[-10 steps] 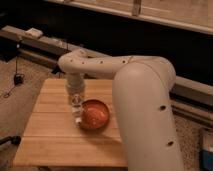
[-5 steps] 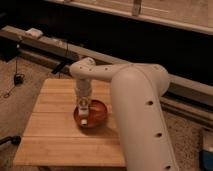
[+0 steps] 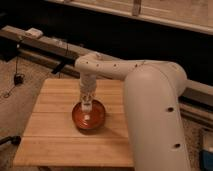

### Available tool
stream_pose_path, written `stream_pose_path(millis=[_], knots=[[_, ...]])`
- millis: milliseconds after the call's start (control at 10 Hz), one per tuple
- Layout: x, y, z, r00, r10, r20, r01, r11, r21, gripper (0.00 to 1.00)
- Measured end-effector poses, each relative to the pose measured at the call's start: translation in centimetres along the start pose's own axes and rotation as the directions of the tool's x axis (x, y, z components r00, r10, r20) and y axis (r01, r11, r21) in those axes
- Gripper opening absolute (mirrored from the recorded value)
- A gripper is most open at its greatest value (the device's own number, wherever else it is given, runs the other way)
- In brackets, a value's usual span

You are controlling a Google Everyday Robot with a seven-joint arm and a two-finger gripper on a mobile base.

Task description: Place the bottle in the ceramic bowl

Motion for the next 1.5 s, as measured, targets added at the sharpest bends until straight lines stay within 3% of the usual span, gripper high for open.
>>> stream_pose_path(millis=[300,700,900,1500], knots=[[0.8,0.3,-0.3,0.999,-0.033,0.018,0.034,0.999,-0.015,0.31],[1.7,0.9,-0.2,0.997,-0.064,0.036,0.066,0.997,-0.051,0.74],[1.8,1.5,-0.1,0.996,-0.077,0.045,0.079,0.995,-0.058,0.80],[1.9,2.0,-0.2,0.995,-0.079,0.055,0.083,0.994,-0.066,0.80]])
